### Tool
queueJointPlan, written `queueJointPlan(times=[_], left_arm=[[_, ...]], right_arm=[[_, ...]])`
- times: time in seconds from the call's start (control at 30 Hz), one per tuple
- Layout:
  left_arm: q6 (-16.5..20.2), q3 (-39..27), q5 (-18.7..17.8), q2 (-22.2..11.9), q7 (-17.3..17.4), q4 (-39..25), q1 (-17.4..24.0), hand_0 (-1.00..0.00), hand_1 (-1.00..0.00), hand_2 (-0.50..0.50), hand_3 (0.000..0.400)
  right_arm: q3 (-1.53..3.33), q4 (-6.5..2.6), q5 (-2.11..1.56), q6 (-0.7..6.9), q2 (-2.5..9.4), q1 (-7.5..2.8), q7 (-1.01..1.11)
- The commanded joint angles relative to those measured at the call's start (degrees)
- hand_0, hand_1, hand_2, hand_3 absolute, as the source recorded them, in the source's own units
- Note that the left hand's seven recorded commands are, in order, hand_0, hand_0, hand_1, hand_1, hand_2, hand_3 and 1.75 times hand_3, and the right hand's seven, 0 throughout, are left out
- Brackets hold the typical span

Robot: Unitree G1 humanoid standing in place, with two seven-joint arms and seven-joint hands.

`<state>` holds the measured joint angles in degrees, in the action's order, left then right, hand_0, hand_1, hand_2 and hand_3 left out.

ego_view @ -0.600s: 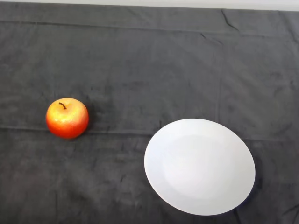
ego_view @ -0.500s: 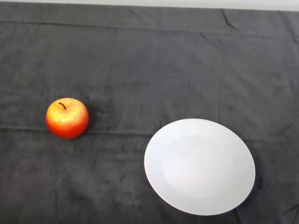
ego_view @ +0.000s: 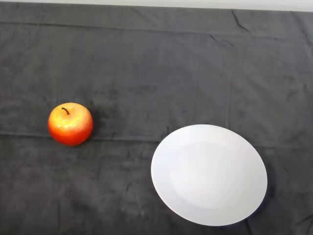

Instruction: Move the apple to the plate

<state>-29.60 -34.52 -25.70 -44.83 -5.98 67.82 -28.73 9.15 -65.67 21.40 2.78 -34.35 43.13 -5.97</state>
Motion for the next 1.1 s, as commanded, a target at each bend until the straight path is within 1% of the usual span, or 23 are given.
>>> queueJointPlan(times=[0.03, 0.23, 0.5, 0.67, 1.1], left_arm=[[0.3, 0.8, 1.1, 1.9, -0.1, -2.5, -2.6, 0.00, 0.00, 0.00, 0.000], [-2.1, 3.0, 2.7, 4.4, 2.7, -3.5, -5.6, 0.00, 0.00, 0.00, 0.000], [-4.8, 6.6, 5.1, 7.2, 9.7, -3.8, -6.7, 0.00, 0.00, 0.00, 0.000], [-5.7, 9.5, 7.6, 8.3, 13.0, -3.5, -7.3, 0.00, 0.00, 0.00, 0.000], [-7.8, 16.8, 14.4, 11.7, 18.2, -3.0, -8.5, 0.00, 0.00, 0.00, 0.000]], right_arm=[[-0.45, -1.50, -0.29, -0.31, -0.35, -1.28, 0.06], [-0.45, -1.48, -0.30, -0.30, -0.35, -1.29, 0.06], [-0.45, -1.43, -0.31, -0.28, -0.35, -1.32, 0.06], [-0.45, -1.39, -0.32, -0.27, -0.36, -1.34, 0.07], [-0.46, -1.28, -0.34, -0.22, -0.36, -1.40, 0.08]])
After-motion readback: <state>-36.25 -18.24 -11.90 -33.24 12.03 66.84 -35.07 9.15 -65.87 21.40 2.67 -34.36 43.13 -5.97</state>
